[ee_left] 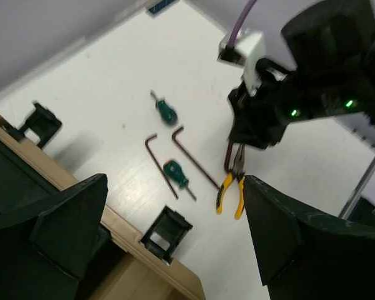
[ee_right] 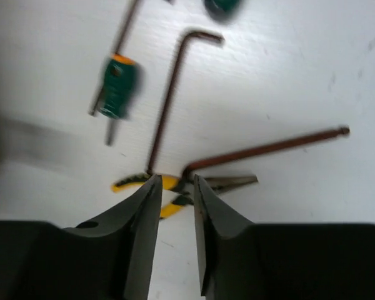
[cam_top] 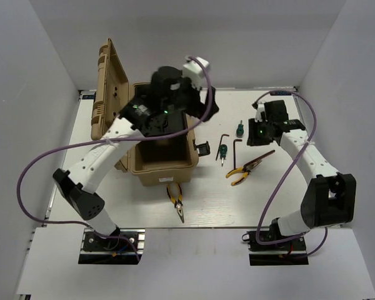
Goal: Sort the tools into containers
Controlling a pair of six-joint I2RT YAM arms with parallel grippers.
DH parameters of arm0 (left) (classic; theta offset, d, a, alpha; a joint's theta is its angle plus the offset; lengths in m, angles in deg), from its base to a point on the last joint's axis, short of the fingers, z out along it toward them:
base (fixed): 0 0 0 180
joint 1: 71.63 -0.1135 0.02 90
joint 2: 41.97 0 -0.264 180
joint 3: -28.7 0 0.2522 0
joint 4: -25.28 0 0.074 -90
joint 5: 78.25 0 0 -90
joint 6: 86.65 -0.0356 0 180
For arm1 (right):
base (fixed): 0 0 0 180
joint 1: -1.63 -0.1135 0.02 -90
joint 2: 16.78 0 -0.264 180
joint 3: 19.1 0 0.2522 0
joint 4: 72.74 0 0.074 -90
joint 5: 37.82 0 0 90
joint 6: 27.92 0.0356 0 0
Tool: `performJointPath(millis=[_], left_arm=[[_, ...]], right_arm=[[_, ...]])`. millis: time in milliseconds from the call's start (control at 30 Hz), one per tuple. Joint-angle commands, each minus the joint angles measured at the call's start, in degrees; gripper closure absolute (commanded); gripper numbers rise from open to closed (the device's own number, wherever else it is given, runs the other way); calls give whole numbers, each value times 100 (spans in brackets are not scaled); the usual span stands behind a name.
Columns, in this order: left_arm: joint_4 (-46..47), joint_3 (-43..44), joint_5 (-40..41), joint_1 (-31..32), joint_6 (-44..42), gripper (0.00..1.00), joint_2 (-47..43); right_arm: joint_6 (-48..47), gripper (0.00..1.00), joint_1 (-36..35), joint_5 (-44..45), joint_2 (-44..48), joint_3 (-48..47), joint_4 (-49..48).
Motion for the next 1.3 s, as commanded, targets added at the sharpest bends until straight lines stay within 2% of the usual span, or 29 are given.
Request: performJointPath(millis=[0,67,100,133,200,233,300,333,367,400,467,500,533,567,600,633,667,733,767,867,900,933,1033,1233,1267], left_arm=[[-673,53,1046,539,-391,0,175],[-674,-149,1145,725,-453,0,175],[-526,-246,1145,804,-514,0,175],[-524,-430,1145,944,-566,4,97],[-367,-842,987,1112,-619,10,-131],[-314,-1019,926,1165,-620,21,-254],[-165,-1370,847,1252,-620,36,-649],[-164,-1685,899,1323,-541,58,-781],[-103,-1810,899,1324,-480,65,-904],[-102,-1994,960,1393,-418,68,-1106],[-181,-2119,1022,1464,-251,62,-1239],[-181,-2189,1022,1534,-198,51,-1240],[-373,-2189,1022,1535,-198,40,-1292],[-471,-2189,1022,1674,-76,29,-1292],[-576,-2242,1022,1675,-75,25,-1240],[-777,-2294,1075,1771,3,22,-1240],[-866,-2295,1075,1894,74,18,-1240],[-1094,-2540,1206,2009,197,17,-1335],[-1096,-2637,1285,2122,389,17,-1423],[-1210,-3198,1681,2264,1012,17,-1871],[-1262,-3313,1847,2351,1206,17,-1977],[-1263,-3445,1935,2352,1391,17,-2169],[-1263,-4138,2147,2501,1893,17,-2512],[-1323,-4510,2253,2730,2394,17,-2759],[-1324,-4571,2314,2730,2395,17,-2760]], right_arm=[[-102,68,301,541,79,393,379],[-110,68,364,426,220,577,458],[-432,58,451,330,255,656,563],[-818,51,495,-306,386,701,642],[-1416,34,531,-575,641,884,749],[-1881,31,566,-733,721,1051,714],[-2516,29,645,-848,949,1402,415],[-2971,29,663,-1136,959,1448,354],[-3350,29,672,-1269,968,1492,318],[-3423,36,663,-1288,837,1518,222],[-3267,50,663,-1297,512,1387,213],[-3039,63,663,-1140,363,1204,204],[-2689,72,663,-912,65,924,351],[-2494,72,672,-971,-172,625,501],[-2405,69,680,-963,-253,544,694],[-2317,55,654,-945,-289,421,731],[-2421,46,654,-1137,-254,429,757],[-2746,30,637,-1505,-88,655,837],[-2851,27,671,-1682,191,736,802],[-3589,26,663,-2446,631,1113,897],[-4252,26,646,-2639,721,1323,924],[-4563,28,628,-3198,800,1430,1046],[-6556,32,584,-3852,1038,1834,1424],[-8175,35,470,-3645,467,1536,1882],[-8187,35,461,-3582,458,1536,1734]])
